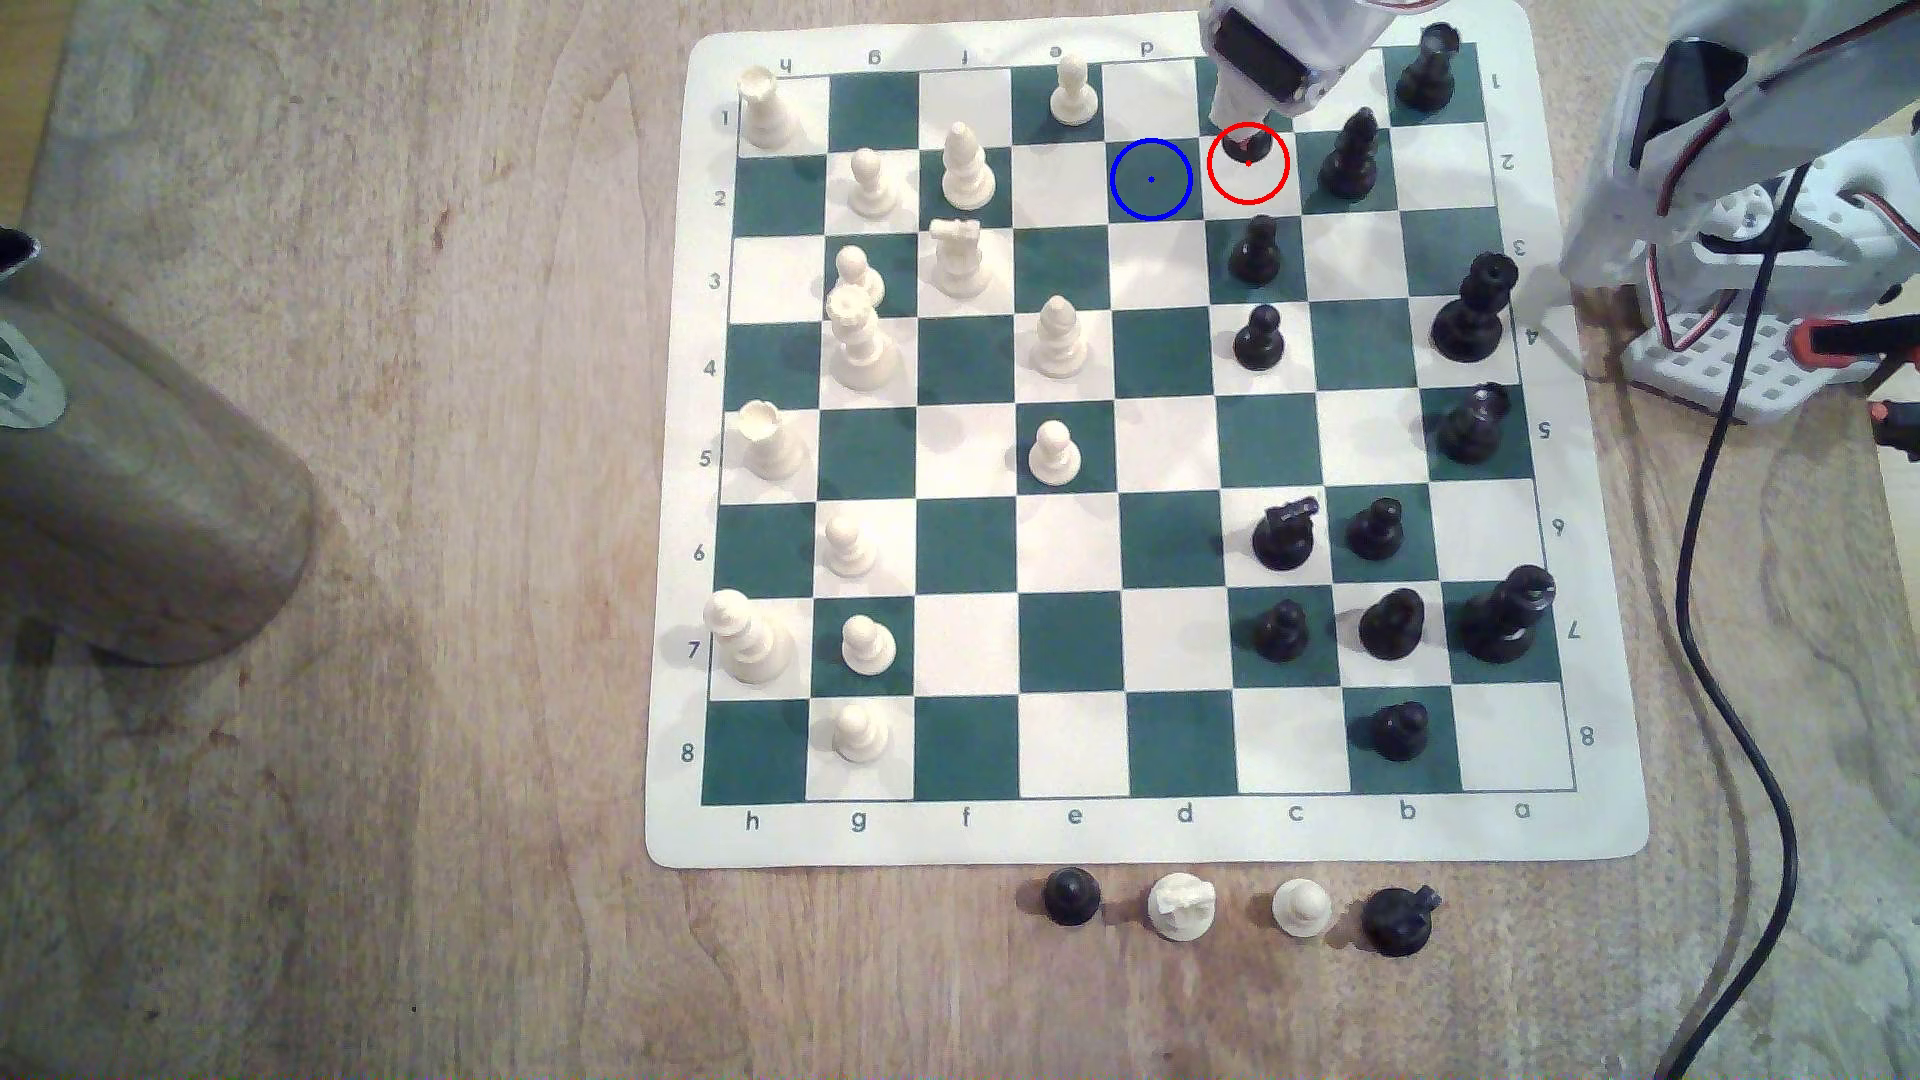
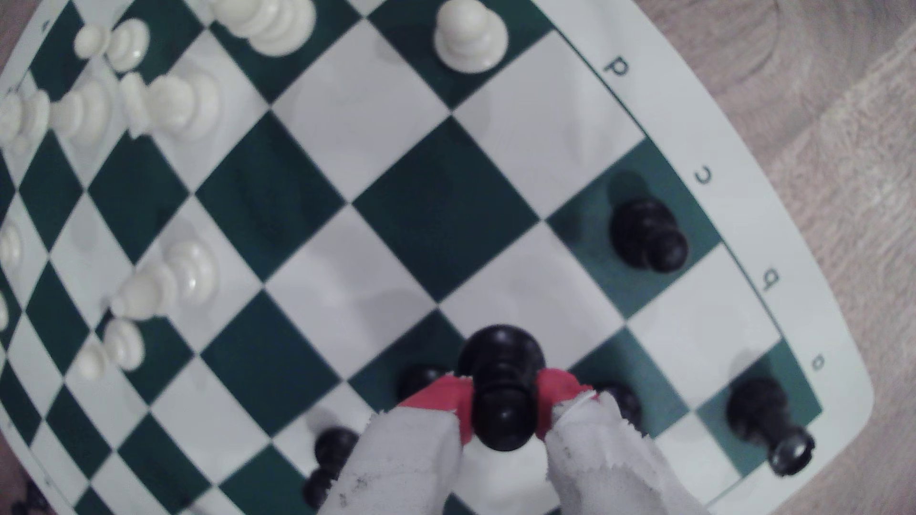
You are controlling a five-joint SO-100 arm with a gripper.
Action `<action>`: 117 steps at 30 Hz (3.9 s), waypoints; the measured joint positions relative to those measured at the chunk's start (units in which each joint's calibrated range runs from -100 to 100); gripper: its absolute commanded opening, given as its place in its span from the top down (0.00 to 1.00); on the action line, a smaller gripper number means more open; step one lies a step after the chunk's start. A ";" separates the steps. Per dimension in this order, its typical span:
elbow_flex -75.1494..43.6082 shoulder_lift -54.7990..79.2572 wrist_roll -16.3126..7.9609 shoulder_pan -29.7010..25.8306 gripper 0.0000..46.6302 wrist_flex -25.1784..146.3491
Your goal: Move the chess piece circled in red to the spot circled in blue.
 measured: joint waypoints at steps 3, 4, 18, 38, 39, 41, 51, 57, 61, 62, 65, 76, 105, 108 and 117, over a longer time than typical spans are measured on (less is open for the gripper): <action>-1.90 -0.34 -0.10 -0.22 0.99 0.72; -2.26 -0.34 -0.20 -0.22 0.99 0.72; -4.52 9.64 -0.49 -0.66 0.99 -6.93; -8.04 19.52 -0.39 -2.06 0.99 -10.92; -8.04 19.77 -0.39 -2.06 0.99 -11.00; -8.04 20.61 -0.39 -2.06 0.99 -11.24; -8.77 22.54 -0.39 -0.96 0.99 -12.03; -8.77 22.96 -0.34 -1.03 0.99 -12.03; -8.77 23.96 -0.34 -1.03 0.99 -12.03; -8.86 24.13 -0.34 -1.03 0.99 -12.03; -9.58 24.55 -0.34 -1.03 0.99 -12.03; -9.85 24.97 -0.34 -1.03 0.74 -12.03; -3.98 -3.52 1.07 1.03 0.77 -1.91; -3.80 -7.37 1.27 -0.29 0.99 1.20; 2.89 -23.54 1.37 -6.34 1.00 2.79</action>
